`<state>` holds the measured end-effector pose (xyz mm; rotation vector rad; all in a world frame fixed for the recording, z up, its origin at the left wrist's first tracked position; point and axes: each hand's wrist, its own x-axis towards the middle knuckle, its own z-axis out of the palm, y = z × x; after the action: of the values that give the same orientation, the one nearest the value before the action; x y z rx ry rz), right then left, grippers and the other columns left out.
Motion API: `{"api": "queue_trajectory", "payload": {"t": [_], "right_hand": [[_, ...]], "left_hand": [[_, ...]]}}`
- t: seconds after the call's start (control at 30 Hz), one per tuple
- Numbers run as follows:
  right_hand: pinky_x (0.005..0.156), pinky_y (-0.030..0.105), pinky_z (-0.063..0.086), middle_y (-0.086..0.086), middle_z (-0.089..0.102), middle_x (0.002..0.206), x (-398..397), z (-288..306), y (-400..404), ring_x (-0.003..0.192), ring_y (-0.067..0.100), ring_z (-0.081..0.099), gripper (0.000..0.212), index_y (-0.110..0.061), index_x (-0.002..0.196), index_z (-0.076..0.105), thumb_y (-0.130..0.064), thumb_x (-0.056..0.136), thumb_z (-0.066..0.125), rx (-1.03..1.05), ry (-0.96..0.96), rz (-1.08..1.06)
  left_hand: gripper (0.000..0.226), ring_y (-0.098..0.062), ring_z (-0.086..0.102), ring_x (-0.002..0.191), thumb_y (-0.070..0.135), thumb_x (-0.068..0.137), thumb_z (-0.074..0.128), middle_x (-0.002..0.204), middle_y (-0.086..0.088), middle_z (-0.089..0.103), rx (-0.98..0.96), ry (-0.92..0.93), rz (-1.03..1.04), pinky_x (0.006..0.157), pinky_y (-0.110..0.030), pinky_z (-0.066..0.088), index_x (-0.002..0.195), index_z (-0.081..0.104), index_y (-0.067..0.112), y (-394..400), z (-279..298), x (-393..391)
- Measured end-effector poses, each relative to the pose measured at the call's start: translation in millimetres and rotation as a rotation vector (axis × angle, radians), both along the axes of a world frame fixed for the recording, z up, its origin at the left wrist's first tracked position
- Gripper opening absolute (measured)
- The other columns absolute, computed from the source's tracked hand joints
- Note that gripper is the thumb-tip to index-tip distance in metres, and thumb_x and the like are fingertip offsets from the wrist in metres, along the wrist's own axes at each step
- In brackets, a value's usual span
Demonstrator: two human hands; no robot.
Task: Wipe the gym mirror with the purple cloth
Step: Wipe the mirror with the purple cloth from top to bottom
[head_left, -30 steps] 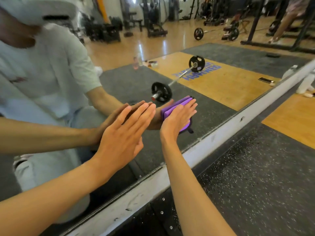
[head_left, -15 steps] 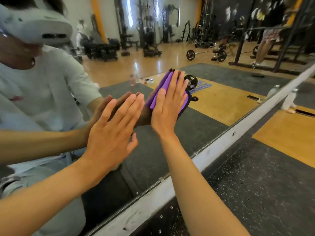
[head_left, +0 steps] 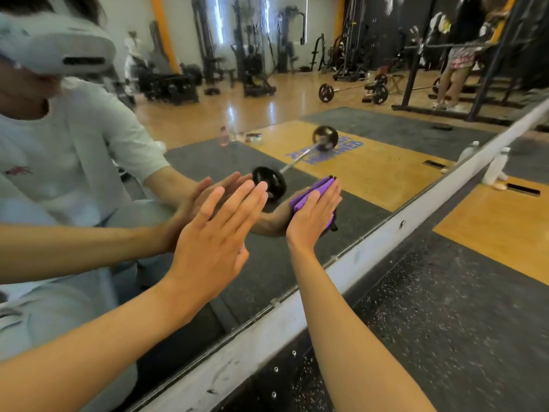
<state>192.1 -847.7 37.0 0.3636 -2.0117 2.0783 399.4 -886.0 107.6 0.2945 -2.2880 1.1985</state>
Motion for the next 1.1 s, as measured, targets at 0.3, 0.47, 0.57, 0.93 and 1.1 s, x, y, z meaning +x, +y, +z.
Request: {"api": "queue_trajectory", "payload": {"t": [0.3,0.47,0.57,0.93,1.1], "right_hand": [[0.124,0.027,0.002,0.002,0.005,0.175,-23.6,-79.0,4.7,0.161,0.020,-0.001,0.055,-0.012,0.166,0.009,-0.029,0.115,0.022,-0.022,-0.249,-0.016],[0.128,0.033,0.005,-0.001,0.005,0.175,-31.8,-97.4,6.1,0.161,0.016,-0.001,0.055,-0.016,0.166,0.007,-0.031,0.115,0.019,-0.007,-0.272,-0.027],[0.128,0.029,0.003,-0.003,0.003,0.175,-34.8,-108.5,6.4,0.161,0.014,-0.002,0.055,-0.015,0.166,0.006,-0.031,0.115,0.019,-0.002,-0.254,-0.017],[0.130,0.032,0.001,0.000,0.002,0.175,-27.7,-156.5,14.3,0.161,0.018,0.000,0.056,-0.017,0.166,0.004,-0.034,0.115,0.018,0.031,-0.422,0.029],[0.131,0.039,0.003,0.001,0.002,0.175,-29.3,-150.1,12.0,0.161,0.019,-0.002,0.056,-0.019,0.167,0.003,-0.035,0.115,0.016,0.004,-0.449,-0.003]], "left_hand": [[0.084,-0.024,0.013,0.162,0.034,0.097,0.049,0.176,-0.012,0.007,-0.113,-0.122,-0.023,0.130,-0.047,0.011,0.167,0.013,0.005,-11.6,-33.9,-23.6],[0.074,-0.024,0.014,0.162,0.038,0.106,0.033,0.176,-0.014,0.006,-0.218,-0.137,-0.013,0.127,-0.045,0.022,0.167,0.011,0.003,-16.8,-34.8,-25.2],[0.070,-0.024,0.015,0.162,0.036,0.107,0.024,0.176,-0.013,0.007,-0.236,-0.125,-0.009,0.128,-0.044,0.020,0.167,0.013,0.004,-16.6,-35.7,-26.5],[0.081,-0.023,0.018,0.160,0.029,0.090,0.044,0.174,-0.009,0.020,-0.195,-0.182,-0.109,0.130,-0.048,0.002,0.166,0.023,0.009,6.7,-60.9,-42.7],[0.075,-0.029,0.014,0.162,0.030,0.097,0.028,0.175,-0.014,0.010,-0.263,-0.266,-0.069,0.128,-0.055,-0.008,0.167,0.013,0.006,3.4,-81.1,-86.2]]}}
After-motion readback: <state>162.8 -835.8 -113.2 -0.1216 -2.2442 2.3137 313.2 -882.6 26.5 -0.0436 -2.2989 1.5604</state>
